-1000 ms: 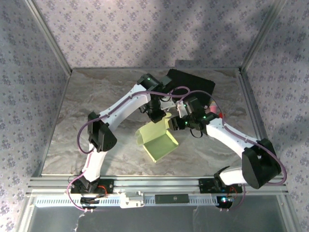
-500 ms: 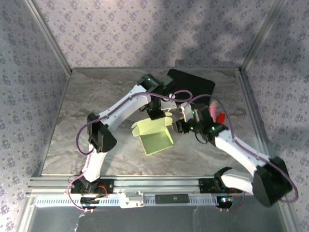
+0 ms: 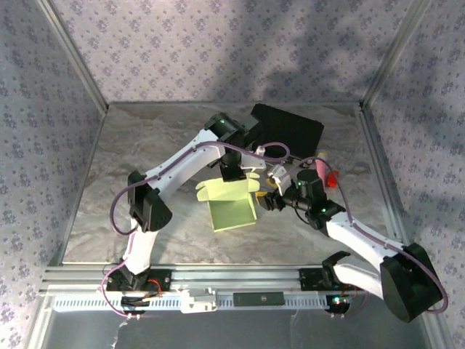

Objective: Fold the paper box

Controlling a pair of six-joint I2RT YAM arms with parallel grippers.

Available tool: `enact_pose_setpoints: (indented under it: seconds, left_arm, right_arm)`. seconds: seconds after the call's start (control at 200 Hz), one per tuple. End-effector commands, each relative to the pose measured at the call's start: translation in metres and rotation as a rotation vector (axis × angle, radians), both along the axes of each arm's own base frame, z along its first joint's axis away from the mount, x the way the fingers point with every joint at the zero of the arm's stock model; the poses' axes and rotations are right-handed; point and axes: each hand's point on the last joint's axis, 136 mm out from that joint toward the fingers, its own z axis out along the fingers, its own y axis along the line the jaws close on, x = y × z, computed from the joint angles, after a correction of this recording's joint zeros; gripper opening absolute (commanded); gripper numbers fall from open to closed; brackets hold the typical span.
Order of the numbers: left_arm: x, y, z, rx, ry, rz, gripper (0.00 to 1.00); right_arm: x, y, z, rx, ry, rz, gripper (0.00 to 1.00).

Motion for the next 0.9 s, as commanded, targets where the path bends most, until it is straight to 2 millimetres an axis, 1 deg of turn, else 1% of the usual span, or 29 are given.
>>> enact_pose_setpoints:
  seconds: [0.0, 0.125, 0.255, 0.35, 0.465, 0.485, 0.495, 0.515, 0.585, 0.625, 0.635, 0.66, 0.7, 0.76, 0.805, 0.85, 0.895]
  left_arm:
    - [-0.009, -0.003, 0.013, -0.053, -0.01, -0.042, 0.1]
    - [-0.009, -0.004, 0.013, -0.078, -0.031, -0.037, 0.21]
    - [-0.004, -0.006, 0.025, -0.138, -0.099, -0.008, 0.31]
    - [0.0, -0.002, 0.037, -0.173, -0.138, 0.024, 0.33]
    - [0.003, 0.0, 0.06, -0.287, -0.159, 0.094, 0.36]
    - [0.002, 0.0, 0.067, -0.314, -0.164, 0.102, 0.36]
    - [0.0, 0.001, 0.064, -0.314, -0.154, 0.106, 0.36]
    - [-0.002, 0.002, 0.065, -0.331, -0.145, 0.115, 0.37]
    - [-0.005, 0.006, 0.076, -0.391, -0.164, 0.154, 0.37]
    - [-0.004, 0.012, 0.08, -0.409, -0.184, 0.191, 0.41]
    - [-0.003, 0.014, 0.081, -0.412, -0.187, 0.2, 0.44]
    - [-0.001, 0.019, 0.081, -0.413, -0.202, 0.227, 0.46]
    - [0.006, 0.032, 0.082, -0.407, -0.238, 0.289, 0.54]
    - [0.014, 0.05, 0.081, -0.417, -0.231, 0.385, 0.55]
    - [0.02, 0.063, 0.08, -0.443, -0.184, 0.483, 0.55]
    - [0.022, 0.075, 0.078, -0.491, -0.091, 0.594, 0.55]
    - [0.021, 0.082, 0.074, -0.553, 0.03, 0.677, 0.55]
  right_arm:
    - [0.007, 0.012, 0.032, 0.019, -0.106, 0.057, 0.66]
    - [0.011, 0.018, 0.03, -0.001, -0.074, 0.081, 0.66]
    - [0.015, 0.023, 0.022, -0.039, -0.016, 0.099, 0.65]
    - [0.017, 0.021, 0.02, -0.058, 0.005, 0.089, 0.65]
    - [0.018, 0.019, 0.019, -0.081, 0.052, 0.09, 0.66]
    - [0.017, 0.02, 0.019, -0.084, 0.066, 0.094, 0.66]
    - [0.017, 0.02, 0.019, -0.086, 0.073, 0.097, 0.66]
    - [0.016, 0.019, 0.018, -0.095, 0.093, 0.098, 0.66]
    - [0.02, 0.018, 0.016, -0.134, 0.149, 0.088, 0.65]
    - [0.021, 0.017, 0.016, -0.155, 0.183, 0.09, 0.64]
    - [0.022, 0.017, 0.015, -0.162, 0.19, 0.088, 0.64]
    - [0.024, 0.015, 0.015, -0.181, 0.201, 0.079, 0.64]
    - [0.029, 0.011, 0.014, -0.213, 0.217, 0.057, 0.63]
    - [0.041, 0.003, 0.015, -0.24, 0.241, 0.007, 0.63]
    - [0.046, -0.001, 0.019, -0.231, 0.271, -0.007, 0.63]
    - [0.049, -0.001, 0.024, -0.213, 0.309, -0.003, 0.63]
    - [0.051, -0.001, 0.028, -0.195, 0.344, 0.008, 0.63]
